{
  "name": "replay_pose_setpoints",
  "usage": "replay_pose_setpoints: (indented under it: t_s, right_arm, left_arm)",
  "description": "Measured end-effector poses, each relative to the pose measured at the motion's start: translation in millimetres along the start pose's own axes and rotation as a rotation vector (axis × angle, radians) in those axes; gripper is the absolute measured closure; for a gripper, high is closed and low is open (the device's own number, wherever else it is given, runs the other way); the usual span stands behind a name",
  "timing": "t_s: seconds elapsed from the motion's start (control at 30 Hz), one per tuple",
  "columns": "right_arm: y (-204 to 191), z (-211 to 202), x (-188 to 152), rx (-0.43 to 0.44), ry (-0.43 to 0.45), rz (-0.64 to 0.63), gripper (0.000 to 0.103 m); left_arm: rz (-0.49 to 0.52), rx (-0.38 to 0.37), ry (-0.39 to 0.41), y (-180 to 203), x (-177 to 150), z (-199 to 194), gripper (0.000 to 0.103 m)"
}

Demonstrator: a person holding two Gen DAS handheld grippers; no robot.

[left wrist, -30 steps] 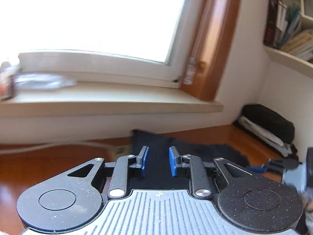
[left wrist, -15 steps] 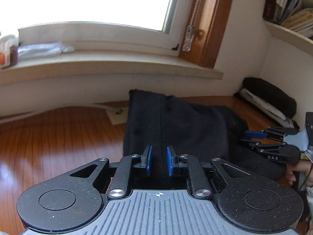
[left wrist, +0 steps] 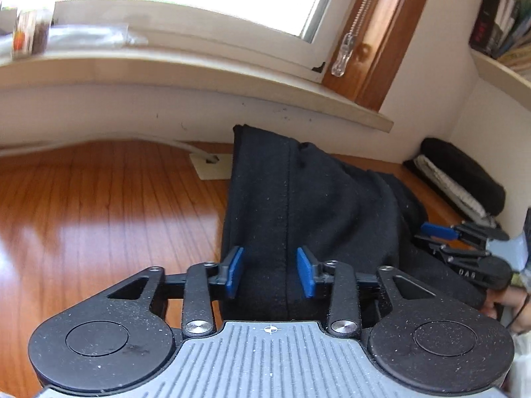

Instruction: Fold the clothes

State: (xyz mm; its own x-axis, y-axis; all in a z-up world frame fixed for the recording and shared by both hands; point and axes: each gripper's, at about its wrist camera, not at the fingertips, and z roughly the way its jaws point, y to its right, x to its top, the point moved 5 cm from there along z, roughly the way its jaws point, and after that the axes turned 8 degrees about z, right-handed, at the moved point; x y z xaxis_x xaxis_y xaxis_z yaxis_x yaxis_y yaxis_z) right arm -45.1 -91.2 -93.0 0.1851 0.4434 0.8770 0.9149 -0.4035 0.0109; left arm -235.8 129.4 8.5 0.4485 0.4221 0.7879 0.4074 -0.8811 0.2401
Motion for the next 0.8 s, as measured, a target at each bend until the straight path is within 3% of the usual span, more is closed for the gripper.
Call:
replay_pose_setpoints:
  t_s: [0.1, 0.23, 0.37, 0.43, 0.53, 0.6, 0.7, 0.8]
  right_arm:
    - [0, -1, 0, -0.004, 0.003, -0.006, 0.06]
    - [0, -1, 0, -0.006, 0.003, -0.008, 0.06]
    - [1, 1, 0, 0.001, -0.007, 0.006, 0.06]
    - [2, 2, 0, 0.017, -0.016, 0.011, 0.061]
    - [0, 4, 1, 0.061, -0.029, 0.01, 0.061]
    - [1, 4, 1, 0.079, -0.031, 0.021, 0.061]
    - [3, 2, 1, 0.09, -0.024, 0.033, 0.061]
    - [6, -4, 0, 0.102, 0.012, 0.053, 0.061]
  left_arm:
    - [-0.001, -0.021, 0.007, 0, 0, 4, 0.062]
    - [0.021, -0.025, 0.036, 3, -1, 5, 0.088]
    - [-0.042, -0.041, 0.166, -5, 12, -27, 0.1]
    - [-0.093, -0.051, 0.27, -15, 24, -55, 0.101]
    - [-0.142, -0.066, 0.314, -32, 32, -71, 0.101]
    - [-0.11, -0.061, 0.269, -31, 29, -62, 0.101]
    - [-0.165, -0.069, 0.23, -38, 21, -52, 0.1]
    - [-0.171, -0.056, 0.238, -34, 12, -57, 0.093]
